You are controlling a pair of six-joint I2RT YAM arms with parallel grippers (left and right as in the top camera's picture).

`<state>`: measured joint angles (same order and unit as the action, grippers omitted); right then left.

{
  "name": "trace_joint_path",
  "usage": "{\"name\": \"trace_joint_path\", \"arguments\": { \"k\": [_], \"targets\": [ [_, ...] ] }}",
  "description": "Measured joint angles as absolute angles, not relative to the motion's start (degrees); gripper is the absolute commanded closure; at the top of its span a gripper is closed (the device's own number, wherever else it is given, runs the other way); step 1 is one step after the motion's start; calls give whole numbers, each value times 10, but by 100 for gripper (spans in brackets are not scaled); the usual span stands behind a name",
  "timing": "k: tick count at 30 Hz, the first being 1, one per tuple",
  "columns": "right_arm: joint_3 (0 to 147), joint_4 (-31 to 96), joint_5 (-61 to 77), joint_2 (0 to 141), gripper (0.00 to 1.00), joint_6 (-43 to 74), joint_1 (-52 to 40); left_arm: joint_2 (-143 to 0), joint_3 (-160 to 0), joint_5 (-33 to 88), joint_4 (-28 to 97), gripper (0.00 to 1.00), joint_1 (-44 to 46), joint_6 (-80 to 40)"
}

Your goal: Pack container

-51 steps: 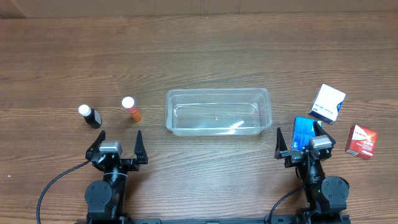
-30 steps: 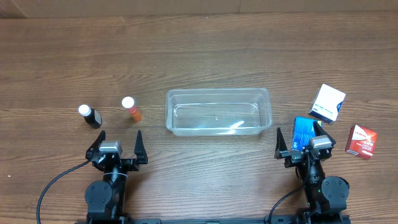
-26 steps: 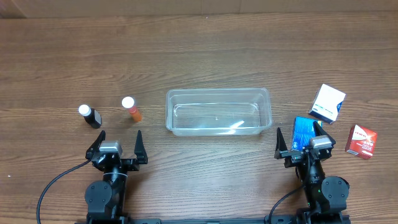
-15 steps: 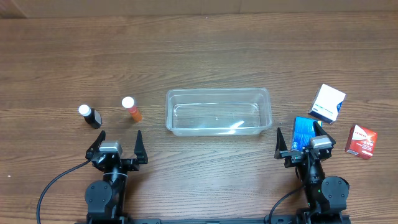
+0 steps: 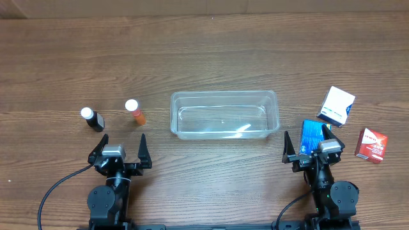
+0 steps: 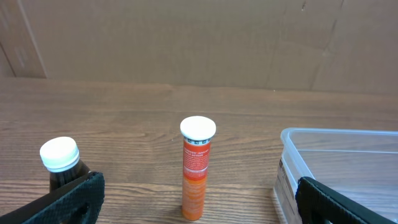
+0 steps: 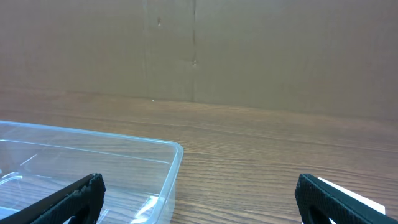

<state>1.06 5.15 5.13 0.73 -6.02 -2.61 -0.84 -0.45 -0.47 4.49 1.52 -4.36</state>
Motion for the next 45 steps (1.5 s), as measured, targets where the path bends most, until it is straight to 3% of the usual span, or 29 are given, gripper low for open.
{"name": "trace_joint_path", "arguments": {
  "k": [11,18,24,29,34,39,45],
  "targets": [
    [20,67,49,13,0,30,-26,-9,-29,-5,97,0,15,-103],
    [201,188,45,150,0,49,-26,-60,-223,-5,226,0,15,-121],
    [452,374,44,359,0,58,-26,-237,-444,-5,390,0,15,-121],
    [638,552,45,515,0,60,-26,-434,-673,-4,610,0,15,-121],
    [678,617,44,571,0,60,-26,-536,-780,-4,719,0,15,-120],
    [678,639,44,595,0,60,-26,-586,-791,0,714,0,15,-117],
    [678,640,44,603,0,60,-26,-791,-924,0,746,0,15,-117]
  ]
}}
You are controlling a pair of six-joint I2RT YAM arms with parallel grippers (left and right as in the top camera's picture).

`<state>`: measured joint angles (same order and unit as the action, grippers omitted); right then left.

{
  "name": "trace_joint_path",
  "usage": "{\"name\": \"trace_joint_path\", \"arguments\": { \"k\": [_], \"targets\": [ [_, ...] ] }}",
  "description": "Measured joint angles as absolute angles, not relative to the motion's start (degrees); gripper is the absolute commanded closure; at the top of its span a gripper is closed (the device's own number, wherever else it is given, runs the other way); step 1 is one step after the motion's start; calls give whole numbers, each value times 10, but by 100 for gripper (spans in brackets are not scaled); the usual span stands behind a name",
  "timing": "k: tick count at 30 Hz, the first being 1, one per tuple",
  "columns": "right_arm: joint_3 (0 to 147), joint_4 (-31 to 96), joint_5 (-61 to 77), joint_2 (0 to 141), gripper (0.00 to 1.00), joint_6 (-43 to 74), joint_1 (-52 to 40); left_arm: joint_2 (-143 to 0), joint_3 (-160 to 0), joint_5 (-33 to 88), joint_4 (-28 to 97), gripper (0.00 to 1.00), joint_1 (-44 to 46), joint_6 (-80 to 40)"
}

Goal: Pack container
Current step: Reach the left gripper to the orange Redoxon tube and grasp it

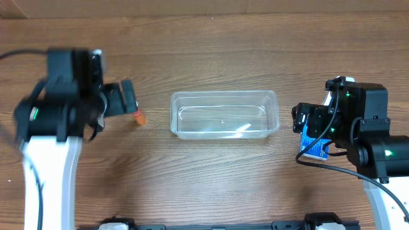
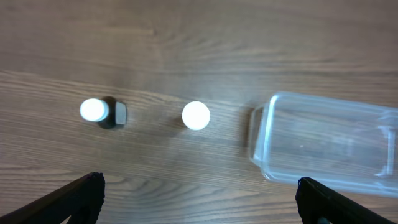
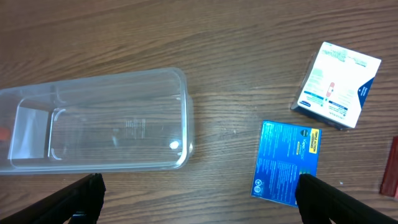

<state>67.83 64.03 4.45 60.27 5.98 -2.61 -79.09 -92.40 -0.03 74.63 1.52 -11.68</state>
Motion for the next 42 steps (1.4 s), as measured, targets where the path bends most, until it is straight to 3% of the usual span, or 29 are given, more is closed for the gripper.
{"name": "trace_joint_path", "arguments": {
  "k": [8,10,23,27,33,42],
  "targets": [
    [678,641,44,603,0,60,-26,-990,-925,12,754,1,15,-117],
    [678,640,44,603,0,60,-26,-1009,-925,15,755,6,15,-117],
    [679,641,44,603,0,60,-26,-1069,-925,17,762,10,15,-117],
    [679,641,44,603,0,60,-26,-1087,-925,17,758,18,15,-117],
    [679,645,44,603,0,60,-26,-1098,-925,14,757,52,15,-121],
    [679,645,44,603,0,60,-26,-1102,-925,12,757,67,15,-119]
  ]
}}
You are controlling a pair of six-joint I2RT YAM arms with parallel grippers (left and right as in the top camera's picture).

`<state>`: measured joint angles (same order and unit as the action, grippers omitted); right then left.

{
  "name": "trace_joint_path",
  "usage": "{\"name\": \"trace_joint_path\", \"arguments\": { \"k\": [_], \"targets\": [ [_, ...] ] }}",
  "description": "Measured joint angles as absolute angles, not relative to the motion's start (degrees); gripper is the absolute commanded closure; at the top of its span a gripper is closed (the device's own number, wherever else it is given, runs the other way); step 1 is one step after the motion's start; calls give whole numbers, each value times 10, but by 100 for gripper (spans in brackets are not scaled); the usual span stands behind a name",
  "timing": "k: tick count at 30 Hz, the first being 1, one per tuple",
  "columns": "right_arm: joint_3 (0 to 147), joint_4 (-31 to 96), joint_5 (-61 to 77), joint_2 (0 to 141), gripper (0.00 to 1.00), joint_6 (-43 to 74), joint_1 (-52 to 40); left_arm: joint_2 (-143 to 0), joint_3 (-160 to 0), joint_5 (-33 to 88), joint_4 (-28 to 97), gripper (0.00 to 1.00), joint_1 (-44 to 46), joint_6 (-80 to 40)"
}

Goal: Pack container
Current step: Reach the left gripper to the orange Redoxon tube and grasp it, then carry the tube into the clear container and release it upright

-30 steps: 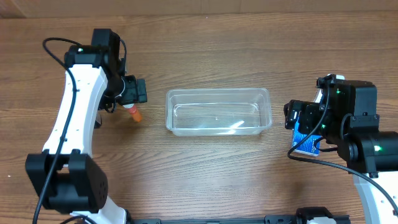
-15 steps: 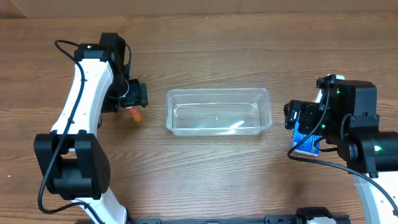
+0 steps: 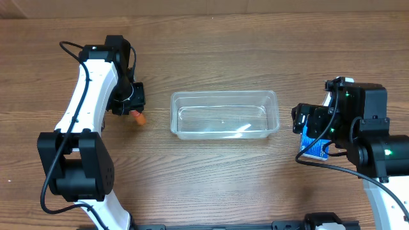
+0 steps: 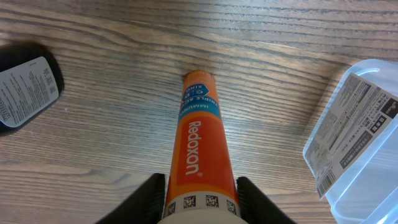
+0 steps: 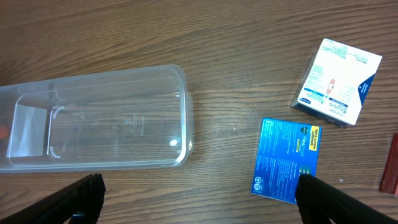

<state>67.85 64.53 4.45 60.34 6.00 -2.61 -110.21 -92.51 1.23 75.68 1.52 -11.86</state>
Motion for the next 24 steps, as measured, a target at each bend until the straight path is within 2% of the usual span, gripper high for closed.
{"name": "trace_joint_path", "arguments": {
  "k": [4,8,10,11,17,24],
  "targets": [
    [679,645,44,603,0,60,-26,-1103,-925,12,757,71,15,-119],
    [679,645,45,603,0,60,-26,-1103,-925,12,759,83,15,-119],
    [679,645,44,603,0,60,-26,-1103,-925,12,759,94,15,-119],
    [679,646,42,603,0,60,-26,-1103,-925,12,759,96,15,-119],
    [679,648,29,603,0,60,-26,-1105,-974,12,819,96,15,-119],
    [680,648,25,603,0,60,-26,-1097,-1197,30,959,96,65,-122]
  ]
}}
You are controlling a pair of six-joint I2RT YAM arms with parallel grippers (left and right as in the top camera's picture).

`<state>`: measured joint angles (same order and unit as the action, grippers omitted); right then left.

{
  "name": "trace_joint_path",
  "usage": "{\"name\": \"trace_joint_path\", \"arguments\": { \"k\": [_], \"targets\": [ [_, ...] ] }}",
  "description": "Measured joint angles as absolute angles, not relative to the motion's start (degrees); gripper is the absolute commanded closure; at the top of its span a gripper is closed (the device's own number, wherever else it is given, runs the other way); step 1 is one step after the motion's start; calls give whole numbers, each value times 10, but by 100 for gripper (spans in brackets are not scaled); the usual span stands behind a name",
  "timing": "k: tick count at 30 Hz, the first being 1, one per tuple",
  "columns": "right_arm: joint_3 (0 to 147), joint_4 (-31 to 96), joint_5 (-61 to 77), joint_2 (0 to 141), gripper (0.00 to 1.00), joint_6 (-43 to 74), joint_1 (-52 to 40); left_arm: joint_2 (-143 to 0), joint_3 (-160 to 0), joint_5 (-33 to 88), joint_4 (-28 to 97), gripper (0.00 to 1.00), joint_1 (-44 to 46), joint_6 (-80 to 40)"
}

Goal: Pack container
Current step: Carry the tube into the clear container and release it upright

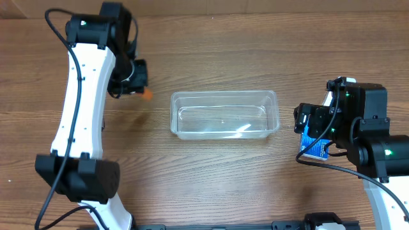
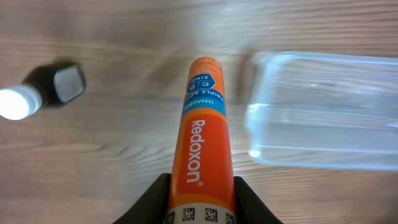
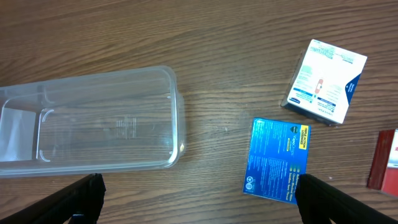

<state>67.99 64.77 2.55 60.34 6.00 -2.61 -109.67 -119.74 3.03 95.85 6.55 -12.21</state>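
My left gripper point(image 2: 200, 200) is shut on an orange Redoxon tube point(image 2: 202, 124) and holds it in the air, its far end near the left end of the clear plastic container point(image 2: 323, 112). In the overhead view the tube point(image 1: 146, 94) sticks out of the left gripper point(image 1: 133, 78), up and left of the container point(image 1: 223, 115). My right gripper point(image 3: 199, 202) stands open, high above the table, with nothing between its fingers. The container point(image 3: 87, 118) lies to its left.
A dark bottle with a white cap point(image 2: 37, 96) stands left of the tube. A blue box point(image 3: 277, 160), a white box point(image 3: 323, 81) and a red box point(image 3: 382, 168) lie right of the container. In the overhead view the right arm covers most of the blue box point(image 1: 316, 148).
My left gripper has risen with the orange tube, which stood on the table before and now hangs above it, farther back and nearer the container. The right gripper has barely shifted.
Both arms rested open at the near edge, with the tube and bottle standing left of the container. Then both hung high, left over the bottles, right over the boxes. Then the left was shut on the standing tube, which is now off the table.
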Motion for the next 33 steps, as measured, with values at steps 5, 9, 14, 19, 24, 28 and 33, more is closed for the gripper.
{"name": "trace_joint_path", "arguments": {
  "k": [5,9,14,19,24,28,33],
  "targets": [
    [681,655,18,603,0,60,-26,-1081,-1268,41,965,96,154,-157],
    [681,656,10,603,0,65,-26,-1080,-1269,43,967,96,219,-176],
    [681,656,6,603,0,69,-26,-1085,-1252,43,967,96,231,-186],
    [681,656,6,603,0,69,-26,-1124,-1233,32,967,96,230,-192],
    [682,656,6,603,0,69,-26,-1184,-1230,25,966,96,230,-192],
    [681,656,6,603,0,69,-26,-1231,-1230,23,966,96,230,-192],
    [681,655,6,603,0,70,-26,-1285,-1230,14,959,96,230,-192]
  ]
}}
